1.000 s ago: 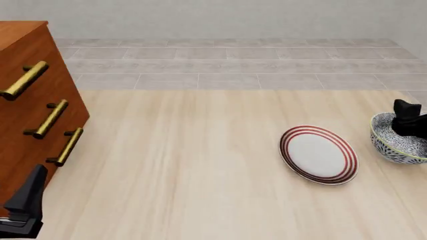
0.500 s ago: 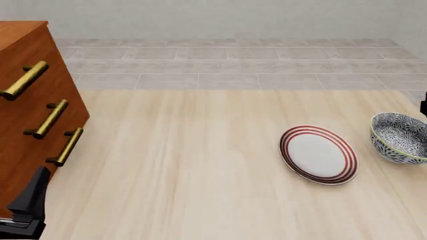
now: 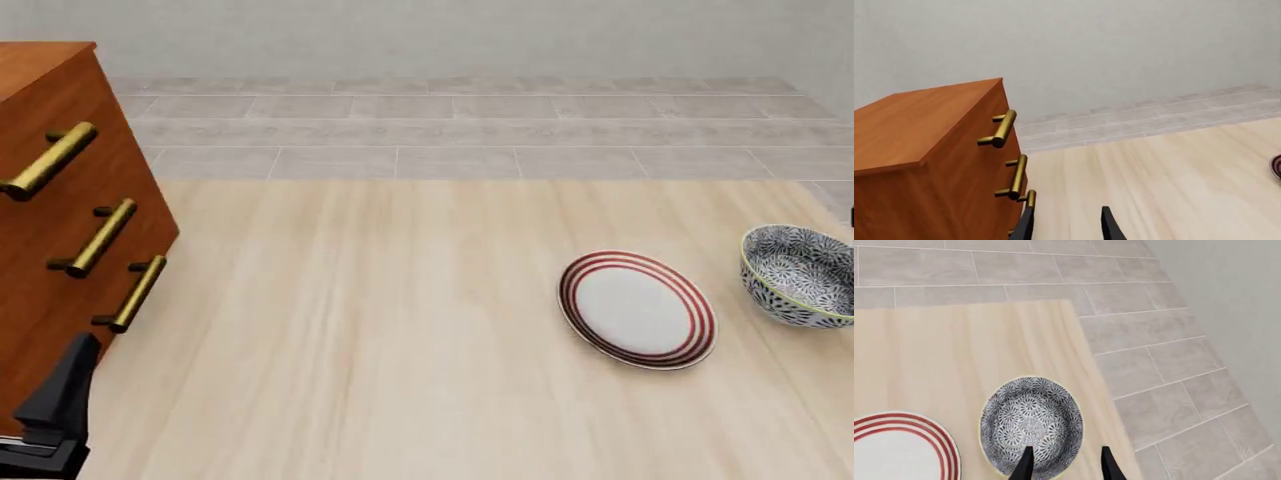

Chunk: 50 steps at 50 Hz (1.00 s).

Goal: Put the bowl on top of the cabinet.

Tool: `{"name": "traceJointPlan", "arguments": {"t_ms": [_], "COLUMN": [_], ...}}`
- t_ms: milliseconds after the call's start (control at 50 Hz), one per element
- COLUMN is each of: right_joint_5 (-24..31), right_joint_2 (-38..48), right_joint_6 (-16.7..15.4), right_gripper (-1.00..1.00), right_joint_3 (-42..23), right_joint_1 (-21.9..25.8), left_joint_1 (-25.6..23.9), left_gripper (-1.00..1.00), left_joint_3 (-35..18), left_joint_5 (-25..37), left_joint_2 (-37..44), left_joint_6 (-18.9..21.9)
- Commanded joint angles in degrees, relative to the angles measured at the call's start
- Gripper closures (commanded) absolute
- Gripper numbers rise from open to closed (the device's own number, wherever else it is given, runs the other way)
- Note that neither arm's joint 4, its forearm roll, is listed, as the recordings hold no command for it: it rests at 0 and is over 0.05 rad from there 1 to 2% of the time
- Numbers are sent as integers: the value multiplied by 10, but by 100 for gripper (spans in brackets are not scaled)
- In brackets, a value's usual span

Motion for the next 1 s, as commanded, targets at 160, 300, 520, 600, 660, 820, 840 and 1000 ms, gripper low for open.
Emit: {"name": "traceJointPlan", "arguments": {"t_ms": [160,300,520,600,660,820,840,1000], "right_joint_5": [0,8,-1,-7,-9,-12,-12,-10], "right_joint_2": [129,161,220,243,255,305,305,333], "right_joint_6": [-10,-8,-9,-7,-9,-13,-13,-23], "right_gripper": [-100,-100,-100,-100,-100,-100,-100,-100], "right_joint_3": [-75,-102,-128,-133,-137,-148,-148,-158], "right_joint_1": [-23,-25,-34,-35,-38,-45,-45,-60], "left_joint_1": [6,6,10,10,12,14,14,20], "left_gripper": [-100,-100,-100,-100,-100,-100,-100,-100], "left_joint_3": [3,7,15,17,20,22,22,15], "left_joint_5": [0,-3,-7,-9,-10,-13,-13,-10], "left_joint_2": [0,0,0,0,0,0,0,0], "left_joint_6": [-1,-1,0,1,2,-3,-3,-11]}}
